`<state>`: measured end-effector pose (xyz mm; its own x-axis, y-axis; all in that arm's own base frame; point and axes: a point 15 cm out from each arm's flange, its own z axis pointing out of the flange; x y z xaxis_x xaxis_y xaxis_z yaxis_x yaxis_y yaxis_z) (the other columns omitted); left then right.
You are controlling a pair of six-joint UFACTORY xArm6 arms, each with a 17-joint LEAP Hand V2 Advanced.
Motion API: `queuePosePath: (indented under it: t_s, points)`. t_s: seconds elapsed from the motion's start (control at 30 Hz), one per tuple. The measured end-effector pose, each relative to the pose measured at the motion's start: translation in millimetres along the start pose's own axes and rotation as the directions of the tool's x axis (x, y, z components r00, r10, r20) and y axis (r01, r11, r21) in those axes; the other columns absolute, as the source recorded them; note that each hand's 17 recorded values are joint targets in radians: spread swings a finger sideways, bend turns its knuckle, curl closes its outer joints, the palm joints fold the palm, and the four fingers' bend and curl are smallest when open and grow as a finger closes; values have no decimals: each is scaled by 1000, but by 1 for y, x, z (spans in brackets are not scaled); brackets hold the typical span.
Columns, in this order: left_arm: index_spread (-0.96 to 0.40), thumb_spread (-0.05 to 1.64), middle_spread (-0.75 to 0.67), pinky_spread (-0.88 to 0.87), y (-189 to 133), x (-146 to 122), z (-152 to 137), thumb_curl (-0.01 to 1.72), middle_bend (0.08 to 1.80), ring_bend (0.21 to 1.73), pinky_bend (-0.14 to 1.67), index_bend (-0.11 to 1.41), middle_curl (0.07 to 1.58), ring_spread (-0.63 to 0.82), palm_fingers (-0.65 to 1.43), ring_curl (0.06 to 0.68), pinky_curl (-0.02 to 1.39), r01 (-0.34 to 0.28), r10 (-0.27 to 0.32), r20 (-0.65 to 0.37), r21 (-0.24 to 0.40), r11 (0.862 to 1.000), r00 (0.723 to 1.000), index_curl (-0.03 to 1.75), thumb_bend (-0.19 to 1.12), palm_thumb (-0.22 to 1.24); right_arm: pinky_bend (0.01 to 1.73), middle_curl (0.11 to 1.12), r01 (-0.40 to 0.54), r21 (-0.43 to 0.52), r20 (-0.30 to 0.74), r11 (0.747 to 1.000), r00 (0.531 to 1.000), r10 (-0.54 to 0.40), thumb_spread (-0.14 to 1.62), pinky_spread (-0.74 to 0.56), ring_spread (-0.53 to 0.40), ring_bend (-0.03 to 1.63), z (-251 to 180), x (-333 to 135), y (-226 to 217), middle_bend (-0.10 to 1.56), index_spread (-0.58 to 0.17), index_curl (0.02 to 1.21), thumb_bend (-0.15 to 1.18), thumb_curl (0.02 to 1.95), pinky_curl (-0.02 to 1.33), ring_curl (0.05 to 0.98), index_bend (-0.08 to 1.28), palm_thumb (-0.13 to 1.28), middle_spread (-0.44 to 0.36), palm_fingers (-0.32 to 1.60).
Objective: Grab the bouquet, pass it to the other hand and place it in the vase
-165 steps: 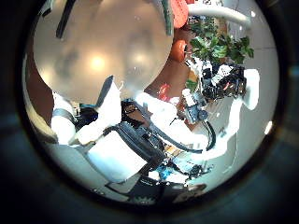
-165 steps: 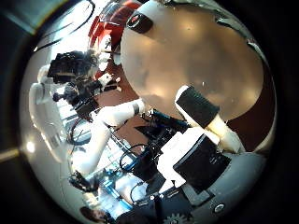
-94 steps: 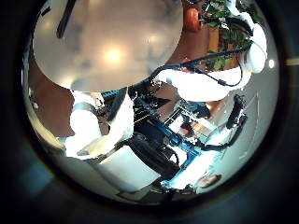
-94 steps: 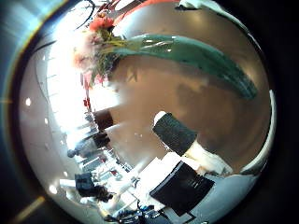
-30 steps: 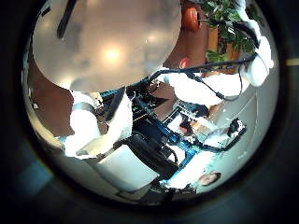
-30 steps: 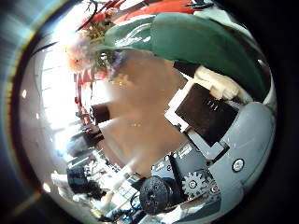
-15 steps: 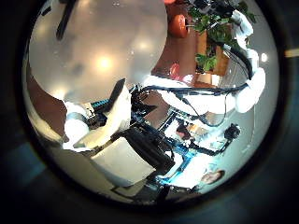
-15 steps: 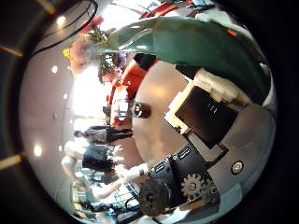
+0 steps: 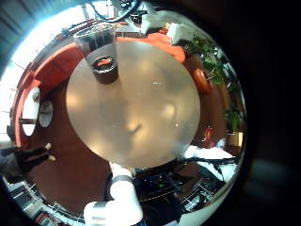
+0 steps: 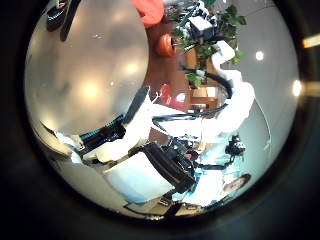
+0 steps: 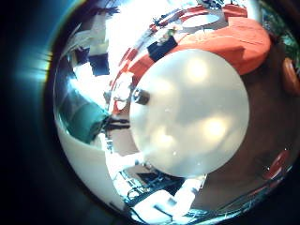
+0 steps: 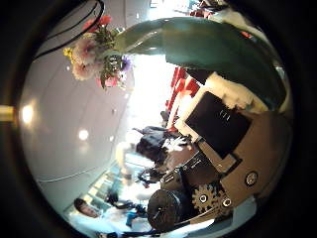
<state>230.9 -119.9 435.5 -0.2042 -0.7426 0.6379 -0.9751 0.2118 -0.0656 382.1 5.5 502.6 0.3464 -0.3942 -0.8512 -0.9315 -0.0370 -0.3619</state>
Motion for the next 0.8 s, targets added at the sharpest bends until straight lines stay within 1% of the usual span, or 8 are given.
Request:
queuePosePath:
  t_s: [0.1,0.23,0.4,0.5,0.53,0.67,0.7,0.8]
  points:
    - [-69,1100,180,395,-6,5,5,308,200,516,218,148,361,362,319,203,299,1,5,-127,41,999,992,453,-39,246,1375,777,23,-41,64,999,998,-20,851,-173,-185,1488,8,-3,17,1405,-223,896,35,1116,713,687,1199,1144,-114,1123]
    - [8,1032,272,434,-16,6,-1,304,181,549,267,126,349,420,208,210,320,7,18,-228,109,994,974,404,-39,192,1359,775,58,-96,144,994,989,-44,857,-176,-185,1487,18,-6,38,1406,-222,894,29,1145,737,688,1202,1137,-114,1123]
    - [76,959,342,460,-27,18,-7,304,191,588,322,132,342,471,146,215,338,24,41,-367,169,985,929,356,-39,140,1341,772,84,-157,220,984,974,-48,855,-172,-181,1489,33,-12,60,1407,-221,892,24,1179,766,692,1203,1141,-114,1124]
    - [97,937,361,469,-32,31,-11,307,195,610,347,139,341,492,142,219,344,31,62,-471,188,982,880,337,-32,136,1331,771,91,-192,251,977,967,-41,854,-172,-179,1489,44,-13,72,1407,-220,891,17,1196,783,694,1204,1138,-114,1124]
    - [103,932,365,471,-32,38,-13,310,197,618,352,137,342,494,139,221,346,30,72,-515,187,982,854,331,-30,140,1326,771,91,-207,259,974,965,-35,853,-172,-178,1490,49,-13,75,1408,-220,891,17,1203,789,695,1205,1142,-114,1122]
    - [118,920,377,475,-30,65,-27,316,208,635,379,132,351,503,113,224,355,13,111,-679,175,985,725,308,-29,150,1311,770,110,-282,289,953,957,-25,849,-174,-176,1489,74,-17,89,1410,-219,889,5,1224,813,697,1206,1135,-114,1122]
    - [120,917,378,473,-29,66,-28,319,206,641,384,133,351,504,103,226,356,12,110,-693,169,986,712,303,-28,155,1306,769,114,-305,299,945,954,-19,848,-175,-176,1488,82,-19,93,1411,-219,889,4,1229,818,697,1206,1135,-113,1124]
    - [130,911,386,472,-35,64,-31,323,212,649,399,132,354,505,90,224,359,21,119,-696,190,982,708,290,-25,174,1295,768,137,-364,330,921,944,-10,848,-176,-176,1487,104,-27,104,1412,-219,888,-1,1243,835,699,1205,1136,-113,1125]
